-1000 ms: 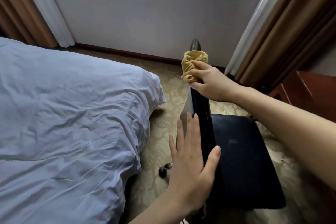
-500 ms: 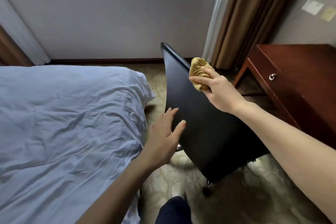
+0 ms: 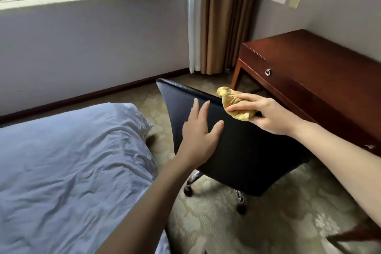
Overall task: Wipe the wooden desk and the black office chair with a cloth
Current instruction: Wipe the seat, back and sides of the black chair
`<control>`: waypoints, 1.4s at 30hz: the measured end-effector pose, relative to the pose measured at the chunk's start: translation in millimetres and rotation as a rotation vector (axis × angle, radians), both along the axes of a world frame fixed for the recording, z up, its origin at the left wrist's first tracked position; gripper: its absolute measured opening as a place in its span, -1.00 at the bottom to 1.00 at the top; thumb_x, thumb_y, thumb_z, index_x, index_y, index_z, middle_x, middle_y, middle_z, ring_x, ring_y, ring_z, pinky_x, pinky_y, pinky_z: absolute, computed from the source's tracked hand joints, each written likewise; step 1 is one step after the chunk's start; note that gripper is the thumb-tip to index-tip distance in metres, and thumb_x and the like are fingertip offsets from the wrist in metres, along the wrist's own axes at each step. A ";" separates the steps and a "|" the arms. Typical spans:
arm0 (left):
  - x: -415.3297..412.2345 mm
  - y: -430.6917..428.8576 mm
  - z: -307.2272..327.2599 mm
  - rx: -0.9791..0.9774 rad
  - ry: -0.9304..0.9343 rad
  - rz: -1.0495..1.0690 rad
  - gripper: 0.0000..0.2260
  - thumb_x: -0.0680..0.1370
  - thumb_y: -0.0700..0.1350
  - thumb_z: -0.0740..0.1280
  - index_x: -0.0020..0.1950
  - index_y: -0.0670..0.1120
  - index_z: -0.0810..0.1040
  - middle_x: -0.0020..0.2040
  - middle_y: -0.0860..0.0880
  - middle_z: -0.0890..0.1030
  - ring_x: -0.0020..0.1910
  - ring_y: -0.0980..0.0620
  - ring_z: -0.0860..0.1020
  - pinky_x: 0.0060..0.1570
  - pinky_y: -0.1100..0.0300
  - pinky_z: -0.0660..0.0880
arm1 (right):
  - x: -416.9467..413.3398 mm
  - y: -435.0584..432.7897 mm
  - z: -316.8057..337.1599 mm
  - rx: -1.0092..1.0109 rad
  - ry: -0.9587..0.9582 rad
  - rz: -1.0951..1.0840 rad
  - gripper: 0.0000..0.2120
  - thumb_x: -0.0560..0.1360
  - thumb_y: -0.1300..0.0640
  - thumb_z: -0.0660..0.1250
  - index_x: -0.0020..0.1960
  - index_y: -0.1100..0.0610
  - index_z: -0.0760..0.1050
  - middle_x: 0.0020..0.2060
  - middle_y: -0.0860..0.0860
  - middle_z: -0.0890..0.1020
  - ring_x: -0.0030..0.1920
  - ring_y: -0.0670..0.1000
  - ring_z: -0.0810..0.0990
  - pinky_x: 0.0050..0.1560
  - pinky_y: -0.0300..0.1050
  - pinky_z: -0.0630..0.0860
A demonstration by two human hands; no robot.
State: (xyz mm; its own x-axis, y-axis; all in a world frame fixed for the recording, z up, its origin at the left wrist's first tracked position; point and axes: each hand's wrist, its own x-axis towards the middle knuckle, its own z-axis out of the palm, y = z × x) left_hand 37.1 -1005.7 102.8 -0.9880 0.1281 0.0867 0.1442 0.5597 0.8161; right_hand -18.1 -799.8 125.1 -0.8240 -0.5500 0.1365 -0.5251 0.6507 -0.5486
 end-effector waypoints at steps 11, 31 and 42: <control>-48.1 -6.0 -4.0 0.176 -0.048 -0.184 -0.47 0.59 0.24 0.00 0.53 0.17 -0.02 0.55 0.02 -0.21 0.50 0.11 -0.27 0.40 -0.03 -0.31 | -7.0 -39.2 1.3 -0.063 -0.014 -0.159 -0.65 0.53 0.19 0.34 0.29 -0.01 0.51 0.37 -0.09 0.42 0.38 -0.12 0.36 0.41 -0.09 0.30; -127.7 -55.1 11.6 -0.027 -0.022 -0.062 -0.58 0.64 0.09 0.02 0.44 -0.06 0.28 0.56 -0.14 -0.09 0.54 -0.08 -0.09 0.48 -0.11 -0.13 | -54.8 -130.2 -9.5 0.173 0.023 -0.243 -0.51 0.58 0.00 0.22 0.48 -0.06 0.22 0.46 -0.02 0.20 0.30 0.14 0.30 0.31 0.10 0.40; -167.3 -52.5 28.4 -0.327 -0.051 0.140 -0.56 0.62 0.17 -0.06 -0.03 -0.06 0.50 0.40 -0.12 0.36 0.51 -0.13 0.05 0.41 -0.24 -0.07 | -83.7 -134.8 13.9 -0.355 -0.258 -0.325 -0.73 0.60 0.04 0.21 0.11 0.22 0.56 0.03 0.15 0.62 0.08 0.15 0.54 0.18 0.15 0.44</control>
State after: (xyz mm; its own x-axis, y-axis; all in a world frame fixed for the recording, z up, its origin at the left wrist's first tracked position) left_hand -130.3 -1058.2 131.2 -0.9999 0.0036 0.0141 0.0113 0.8037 0.5949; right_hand -101.8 -934.6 139.1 -0.9752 -0.2182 0.0381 -0.1469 0.5085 -0.8484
